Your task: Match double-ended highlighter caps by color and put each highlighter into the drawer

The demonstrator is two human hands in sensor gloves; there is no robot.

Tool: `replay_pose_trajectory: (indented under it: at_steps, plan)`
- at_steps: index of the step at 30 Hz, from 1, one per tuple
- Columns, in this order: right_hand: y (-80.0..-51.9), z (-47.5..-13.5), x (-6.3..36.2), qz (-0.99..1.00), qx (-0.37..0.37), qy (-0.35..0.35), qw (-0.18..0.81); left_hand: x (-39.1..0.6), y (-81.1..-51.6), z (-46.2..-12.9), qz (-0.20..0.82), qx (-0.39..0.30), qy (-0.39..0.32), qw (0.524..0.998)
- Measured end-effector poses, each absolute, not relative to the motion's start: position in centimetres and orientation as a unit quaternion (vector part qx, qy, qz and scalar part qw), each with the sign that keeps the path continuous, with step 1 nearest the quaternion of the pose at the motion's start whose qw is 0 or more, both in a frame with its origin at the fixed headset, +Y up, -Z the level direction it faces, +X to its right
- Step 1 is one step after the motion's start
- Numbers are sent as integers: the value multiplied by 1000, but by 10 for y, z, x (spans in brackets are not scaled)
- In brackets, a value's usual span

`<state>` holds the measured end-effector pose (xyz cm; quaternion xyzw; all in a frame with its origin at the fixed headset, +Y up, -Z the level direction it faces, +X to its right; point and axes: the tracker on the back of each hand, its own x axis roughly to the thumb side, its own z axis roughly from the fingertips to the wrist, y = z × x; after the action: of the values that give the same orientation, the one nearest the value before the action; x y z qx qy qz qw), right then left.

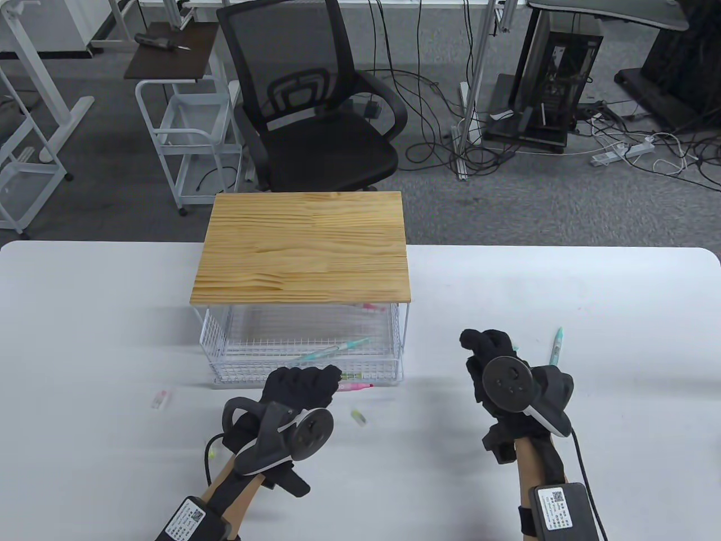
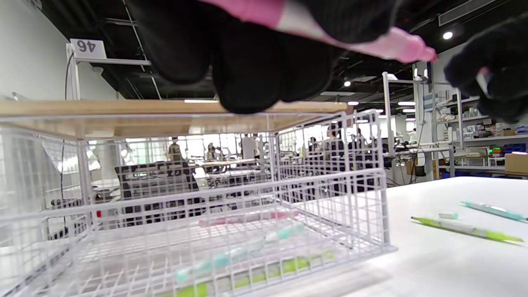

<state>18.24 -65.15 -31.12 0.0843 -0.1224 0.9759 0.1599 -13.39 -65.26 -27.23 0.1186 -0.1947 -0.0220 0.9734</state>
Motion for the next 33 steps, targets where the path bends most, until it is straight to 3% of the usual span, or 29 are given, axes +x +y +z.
replay_pose_trajectory:
  at_steps: [14, 18, 33]
  plan:
    - [-642, -295, 149, 928, 161, -156, 298, -136, -653, -273, -9, 127, -196, 972]
    - [-644, -295, 144, 914, 183, -130, 339, -137, -654, -273, -4, 128, -197, 972]
    - [-660, -296, 112, 915, 228, -79, 322, -133, -655, -269, 1, 135, -219, 966]
